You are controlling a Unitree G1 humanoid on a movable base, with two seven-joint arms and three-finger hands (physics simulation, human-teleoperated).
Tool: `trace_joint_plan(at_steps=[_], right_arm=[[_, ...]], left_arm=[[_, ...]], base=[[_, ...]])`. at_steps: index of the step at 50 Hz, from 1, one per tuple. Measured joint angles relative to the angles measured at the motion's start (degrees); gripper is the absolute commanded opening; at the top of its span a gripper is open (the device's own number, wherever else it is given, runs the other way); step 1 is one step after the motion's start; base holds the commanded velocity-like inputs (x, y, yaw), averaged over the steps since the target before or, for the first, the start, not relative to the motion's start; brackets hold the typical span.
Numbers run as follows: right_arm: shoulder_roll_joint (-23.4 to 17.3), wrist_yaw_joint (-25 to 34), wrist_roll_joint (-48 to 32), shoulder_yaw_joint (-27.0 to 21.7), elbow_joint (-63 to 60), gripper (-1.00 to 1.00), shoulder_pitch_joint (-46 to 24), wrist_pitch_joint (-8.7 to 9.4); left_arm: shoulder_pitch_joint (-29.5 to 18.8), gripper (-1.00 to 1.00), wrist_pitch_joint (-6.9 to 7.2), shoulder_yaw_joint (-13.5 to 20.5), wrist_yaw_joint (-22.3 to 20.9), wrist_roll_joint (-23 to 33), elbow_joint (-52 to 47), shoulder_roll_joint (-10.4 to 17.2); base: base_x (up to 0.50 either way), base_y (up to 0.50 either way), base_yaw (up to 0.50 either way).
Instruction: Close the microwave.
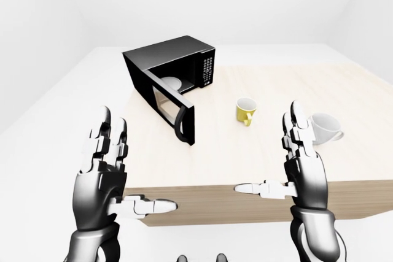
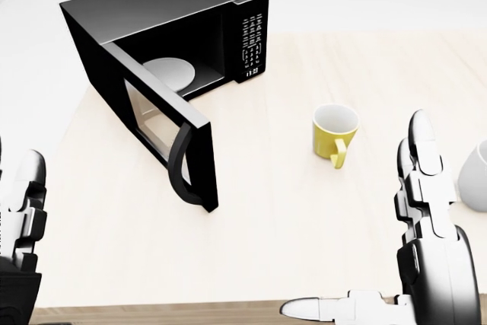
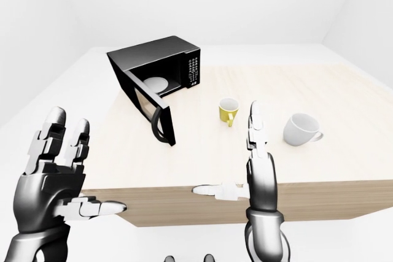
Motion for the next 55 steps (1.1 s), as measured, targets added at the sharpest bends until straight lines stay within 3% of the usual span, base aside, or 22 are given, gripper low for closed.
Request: trace_joint_plan(at_steps=[55], right_arm=[[-0.2,-0.6,-1.1,0.9,1.7,1.0,-0.4,-0.28]], left_arm=[[0.3,1.0,0.0,-0.9,0.1,0.9,1.4,0.6]], base=[[0.0,0.48,0.0]])
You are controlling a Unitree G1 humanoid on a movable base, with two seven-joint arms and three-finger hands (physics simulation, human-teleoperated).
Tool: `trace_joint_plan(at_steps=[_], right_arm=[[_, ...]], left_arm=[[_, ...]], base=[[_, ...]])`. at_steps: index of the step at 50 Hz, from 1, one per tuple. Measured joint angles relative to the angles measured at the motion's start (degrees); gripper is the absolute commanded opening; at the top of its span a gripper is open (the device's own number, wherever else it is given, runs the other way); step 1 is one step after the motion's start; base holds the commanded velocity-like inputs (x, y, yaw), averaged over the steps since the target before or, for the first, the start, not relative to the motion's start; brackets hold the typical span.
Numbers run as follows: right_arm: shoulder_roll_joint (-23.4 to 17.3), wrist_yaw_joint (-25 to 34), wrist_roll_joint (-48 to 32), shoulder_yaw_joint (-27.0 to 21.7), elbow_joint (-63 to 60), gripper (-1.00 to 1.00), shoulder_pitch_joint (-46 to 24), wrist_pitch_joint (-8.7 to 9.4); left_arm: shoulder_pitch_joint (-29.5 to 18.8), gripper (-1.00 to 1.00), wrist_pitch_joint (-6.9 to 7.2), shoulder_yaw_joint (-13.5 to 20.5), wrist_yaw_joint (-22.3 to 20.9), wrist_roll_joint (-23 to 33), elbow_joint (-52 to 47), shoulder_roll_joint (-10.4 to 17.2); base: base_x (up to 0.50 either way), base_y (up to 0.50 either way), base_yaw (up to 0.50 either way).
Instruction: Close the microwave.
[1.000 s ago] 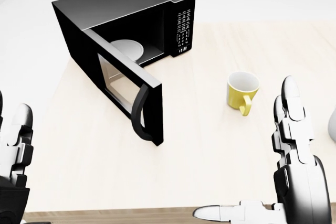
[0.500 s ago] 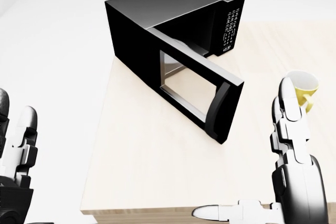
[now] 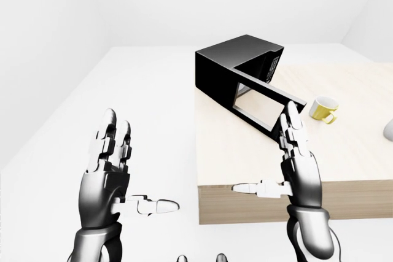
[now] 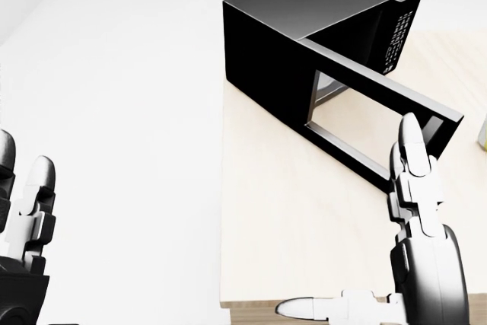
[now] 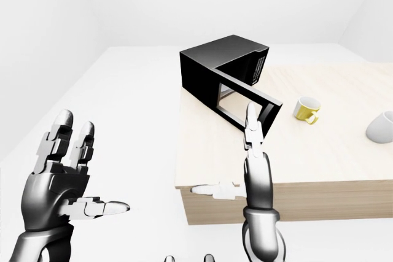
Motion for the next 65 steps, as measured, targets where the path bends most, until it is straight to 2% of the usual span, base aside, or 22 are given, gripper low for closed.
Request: trace_joint_plan(at_steps=[8,29,56,65], right_arm=[[0.1,-0.4,0.2,0.0,0.3,1.0,-0.5,0.28],[0.1,-0.4,1.2,-0.2,0.7,1.0,-1.2,0.28],[0.0,-1.1,1.3,-0.1,1.6,1.0,-1.3,0.26],[0.4,-1.9,1.3,-1.1,9.8,1.0,-4.5,-1.88]], left_arm=[[0.3,1.0,0.0,-1.2,0.6,1.7,0.0,0.3],[-0.1,1.0,0.0,-3.1,2.1,4.4,0.5,1.3],[0.0,1.0,0.0,-3.7,2.4,4.6,2.8,1.7],[0.0,1.0,0.0,-3.8,2.5,4.6,2.8,1.8]], base=[[0.0,0.0,0.0],[0.49,0.0,0.0],[0.0,0.0,0.0],[0.0,0.0,0.0]])
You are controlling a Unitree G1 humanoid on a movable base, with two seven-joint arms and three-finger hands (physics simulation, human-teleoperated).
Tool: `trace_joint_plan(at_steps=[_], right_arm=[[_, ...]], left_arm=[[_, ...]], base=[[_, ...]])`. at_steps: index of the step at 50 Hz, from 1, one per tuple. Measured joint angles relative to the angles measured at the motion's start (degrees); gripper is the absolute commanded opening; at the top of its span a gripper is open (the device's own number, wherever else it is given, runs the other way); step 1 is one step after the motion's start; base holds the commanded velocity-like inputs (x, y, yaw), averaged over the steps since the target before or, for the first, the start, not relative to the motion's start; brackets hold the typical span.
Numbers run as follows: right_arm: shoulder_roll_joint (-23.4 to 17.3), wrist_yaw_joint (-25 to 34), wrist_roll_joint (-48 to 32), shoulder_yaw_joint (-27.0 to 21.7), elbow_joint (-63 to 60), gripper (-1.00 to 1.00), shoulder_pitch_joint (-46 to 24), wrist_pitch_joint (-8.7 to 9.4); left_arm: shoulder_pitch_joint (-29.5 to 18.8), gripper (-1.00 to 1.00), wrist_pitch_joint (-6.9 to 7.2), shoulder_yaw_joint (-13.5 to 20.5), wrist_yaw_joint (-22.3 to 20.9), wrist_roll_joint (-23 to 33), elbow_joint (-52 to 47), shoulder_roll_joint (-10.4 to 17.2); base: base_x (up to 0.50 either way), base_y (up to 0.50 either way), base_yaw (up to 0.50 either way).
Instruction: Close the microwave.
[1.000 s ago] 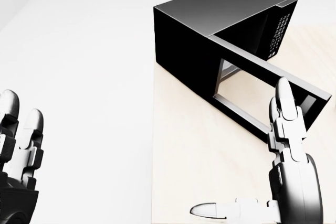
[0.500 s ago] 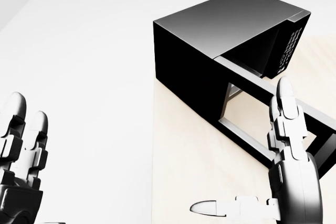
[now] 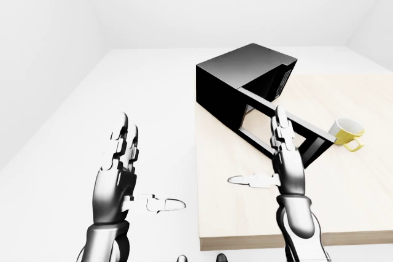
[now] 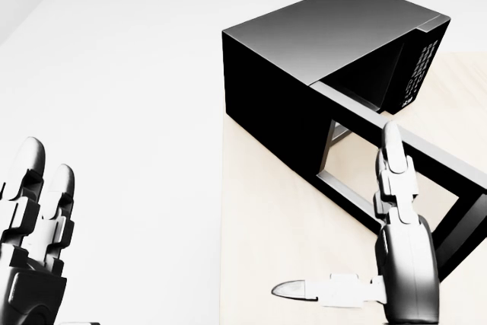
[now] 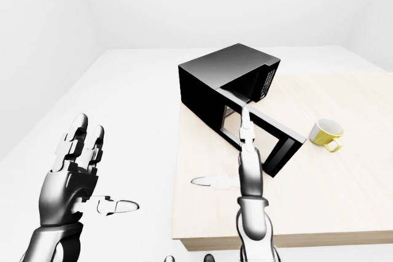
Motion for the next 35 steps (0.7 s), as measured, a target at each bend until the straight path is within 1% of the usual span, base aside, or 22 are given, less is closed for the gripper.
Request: trace_joint_plan(at_steps=[11,16,25,35], right_arm=[[0.5,-1.9,0.1,-2.6,18.2,1.0,-7.3,-5.69],[0.6,-2.7,0.1,-3.6,24.7,1.0,-9.9,-7.81],[0.7,-3.6,0.3,-4.7,32.1,1.0,-12.9,-7.85],[0.6,-4.2,0.4,-5.4,36.1,1.0,-14.6,-7.85]], left_arm=[[0.0,1.0,0.0,0.1,0.0,0.0,-0.1,0.0],[0.0,1.0,0.0,0.1,0.0,0.1,-0.1,0.0],[0.1,1.0,0.0,0.0,0.0,0.2,0.0,0.0],[0.1,1.0,0.0,0.0,0.1,0.3,0.2,0.0]], base=[[0.0,0.0,0.0],[0.0,0.0,0.0],[0.0,0.0,0.0],[0.0,0.0,0.0]])
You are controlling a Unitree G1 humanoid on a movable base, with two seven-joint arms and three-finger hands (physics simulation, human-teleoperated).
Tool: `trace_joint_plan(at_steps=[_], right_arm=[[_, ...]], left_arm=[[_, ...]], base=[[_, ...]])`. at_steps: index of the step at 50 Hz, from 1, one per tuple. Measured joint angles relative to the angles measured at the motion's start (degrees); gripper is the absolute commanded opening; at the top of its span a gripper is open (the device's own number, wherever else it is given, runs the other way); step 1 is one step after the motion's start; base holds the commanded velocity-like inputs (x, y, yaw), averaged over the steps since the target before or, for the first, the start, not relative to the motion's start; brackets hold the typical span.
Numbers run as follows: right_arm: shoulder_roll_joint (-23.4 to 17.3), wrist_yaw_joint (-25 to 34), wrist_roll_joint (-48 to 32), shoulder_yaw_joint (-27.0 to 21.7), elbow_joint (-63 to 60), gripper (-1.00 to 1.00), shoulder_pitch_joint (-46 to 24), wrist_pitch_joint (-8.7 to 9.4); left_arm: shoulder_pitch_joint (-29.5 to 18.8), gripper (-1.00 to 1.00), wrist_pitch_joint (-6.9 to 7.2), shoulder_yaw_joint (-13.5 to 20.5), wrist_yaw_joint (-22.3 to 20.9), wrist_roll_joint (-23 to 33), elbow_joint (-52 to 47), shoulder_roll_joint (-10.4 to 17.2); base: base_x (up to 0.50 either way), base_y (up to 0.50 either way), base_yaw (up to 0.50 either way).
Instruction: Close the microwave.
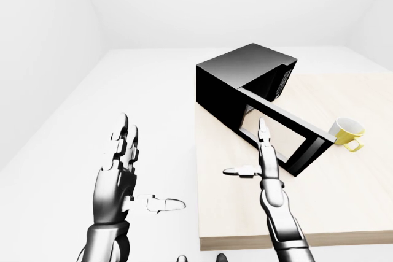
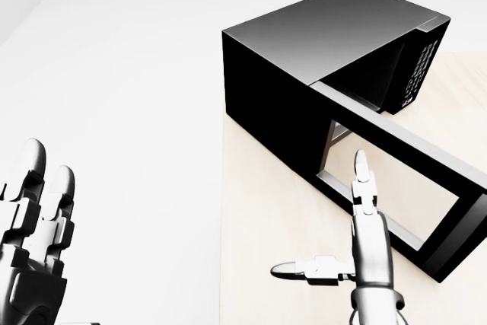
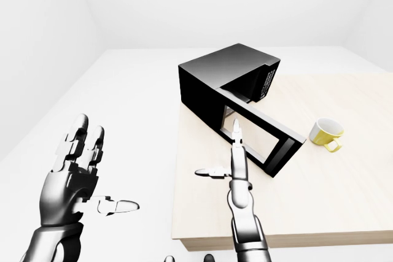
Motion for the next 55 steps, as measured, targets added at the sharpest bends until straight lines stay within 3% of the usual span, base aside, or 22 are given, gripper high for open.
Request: trace_joint_plan(at_steps=[38,55], right_arm=[[-1.9,-2.1,3.2,-3.6,9.8,1.0,-11.0,0.0],[-3.7,-4.0,4.0,-4.8,20.1,1.0,-19.5,0.0]], left_arm=[[0.1,1.0,0.0,-0.7,0.7,0.7,0.5,0.3],[0.0,1.0,0.0,-0.4,0.6,0.6,0.7,0.2]], base=[[0.0,0.0,0.0],[0.0,0.0,0.0]])
